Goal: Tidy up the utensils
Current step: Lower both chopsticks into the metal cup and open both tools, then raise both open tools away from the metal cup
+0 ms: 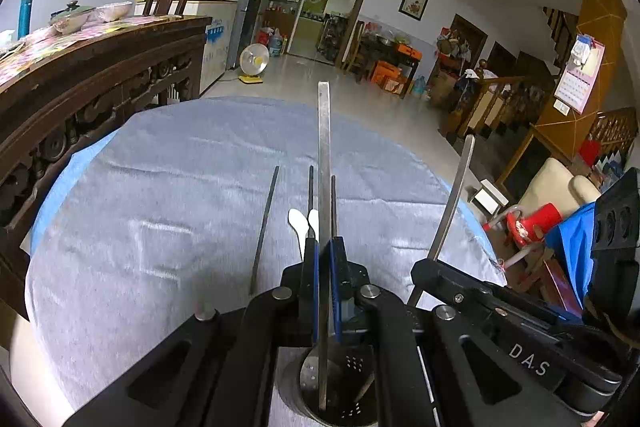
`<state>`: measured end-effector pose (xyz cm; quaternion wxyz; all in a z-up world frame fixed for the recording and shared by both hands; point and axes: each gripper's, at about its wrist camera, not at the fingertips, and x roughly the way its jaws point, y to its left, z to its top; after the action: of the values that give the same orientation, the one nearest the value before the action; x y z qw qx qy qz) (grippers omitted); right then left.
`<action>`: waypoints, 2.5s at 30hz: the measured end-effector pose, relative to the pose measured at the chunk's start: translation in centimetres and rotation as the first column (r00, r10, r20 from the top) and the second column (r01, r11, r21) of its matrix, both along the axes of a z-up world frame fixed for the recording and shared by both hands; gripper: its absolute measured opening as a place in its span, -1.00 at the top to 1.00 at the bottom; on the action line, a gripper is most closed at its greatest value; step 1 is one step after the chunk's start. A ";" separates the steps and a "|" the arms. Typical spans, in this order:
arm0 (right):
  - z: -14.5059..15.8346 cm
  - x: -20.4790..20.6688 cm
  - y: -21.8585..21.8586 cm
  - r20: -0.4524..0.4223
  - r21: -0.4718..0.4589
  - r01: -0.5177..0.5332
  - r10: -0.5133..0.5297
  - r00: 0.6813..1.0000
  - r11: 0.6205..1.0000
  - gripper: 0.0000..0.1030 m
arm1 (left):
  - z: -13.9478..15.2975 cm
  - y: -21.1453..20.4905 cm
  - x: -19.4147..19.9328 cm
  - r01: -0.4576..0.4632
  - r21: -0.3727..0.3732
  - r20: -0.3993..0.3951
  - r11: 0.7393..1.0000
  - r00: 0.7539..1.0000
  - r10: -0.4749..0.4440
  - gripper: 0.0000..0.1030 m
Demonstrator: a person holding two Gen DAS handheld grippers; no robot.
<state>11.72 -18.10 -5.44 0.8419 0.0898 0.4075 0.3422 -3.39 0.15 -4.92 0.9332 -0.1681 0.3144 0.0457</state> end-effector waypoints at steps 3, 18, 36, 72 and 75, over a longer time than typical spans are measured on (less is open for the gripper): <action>-0.2 -0.3 0.1 0.005 -0.008 -0.003 0.003 1.000 1.000 0.87 | -0.3 -0.2 -0.2 0.004 0.001 -0.007 1.000 1.000 -0.004 0.89; -1.3 -1.4 0.1 -0.008 -0.027 -0.019 0.018 1.000 0.999 0.87 | -1.1 -0.6 -0.6 0.018 -0.016 -0.035 1.000 0.999 -0.019 0.89; -2.0 -1.9 0.0 -0.019 -0.031 -0.024 0.024 1.000 0.999 0.86 | -1.9 -0.5 -1.5 0.045 -0.033 -0.064 0.998 0.997 -0.047 0.89; 0.8 -5.6 -3.5 -0.022 -0.026 -0.039 0.039 0.999 0.999 -0.14 | 0.2 1.2 -5.6 0.007 -0.056 -0.093 0.998 0.996 -0.013 -0.28; 0.9 -6.7 -3.6 -0.026 -0.036 -0.058 0.057 0.998 0.998 -0.14 | 0.1 1.1 -6.1 0.015 -0.058 -0.105 0.998 0.994 -0.021 -0.30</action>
<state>4.98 -21.74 -4.58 0.8281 0.0667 0.4267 0.3574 -9.50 1.27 -4.85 0.9104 -0.1891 0.3662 0.0370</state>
